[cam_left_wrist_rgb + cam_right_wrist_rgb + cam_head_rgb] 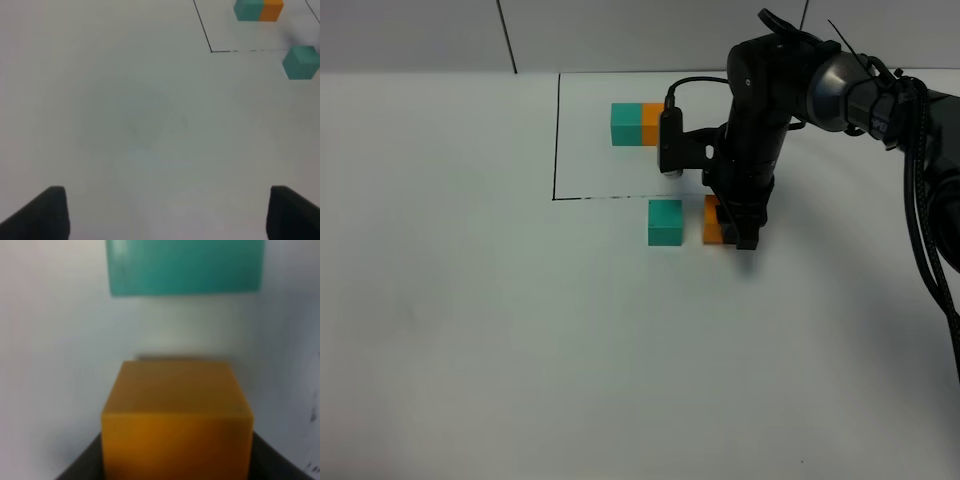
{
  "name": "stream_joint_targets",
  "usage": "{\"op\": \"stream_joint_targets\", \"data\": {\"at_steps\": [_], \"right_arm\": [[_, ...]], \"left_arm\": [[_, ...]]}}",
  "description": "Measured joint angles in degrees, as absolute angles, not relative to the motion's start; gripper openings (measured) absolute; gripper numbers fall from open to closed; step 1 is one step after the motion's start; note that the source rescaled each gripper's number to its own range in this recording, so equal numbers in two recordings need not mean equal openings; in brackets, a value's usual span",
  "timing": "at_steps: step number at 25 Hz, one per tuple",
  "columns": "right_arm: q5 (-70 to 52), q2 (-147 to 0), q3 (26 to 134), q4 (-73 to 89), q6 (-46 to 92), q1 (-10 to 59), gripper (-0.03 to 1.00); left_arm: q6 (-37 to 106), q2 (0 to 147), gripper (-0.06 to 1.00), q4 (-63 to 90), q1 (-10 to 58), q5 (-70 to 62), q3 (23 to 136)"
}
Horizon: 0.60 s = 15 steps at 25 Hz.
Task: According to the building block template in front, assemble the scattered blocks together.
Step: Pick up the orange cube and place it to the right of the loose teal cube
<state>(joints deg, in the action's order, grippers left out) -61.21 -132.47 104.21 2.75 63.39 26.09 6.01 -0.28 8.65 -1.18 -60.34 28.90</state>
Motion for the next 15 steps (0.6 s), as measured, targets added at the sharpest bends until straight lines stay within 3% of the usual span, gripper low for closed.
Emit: {"op": "stream_joint_targets", "data": {"at_steps": [15], "right_arm": [[-61.34,-135.42,106.24,3.01,63.24,27.11,0.02]], "left_arm": [[6.01,-0.28,0.68,8.65,-1.18,-60.34,28.90]]}}
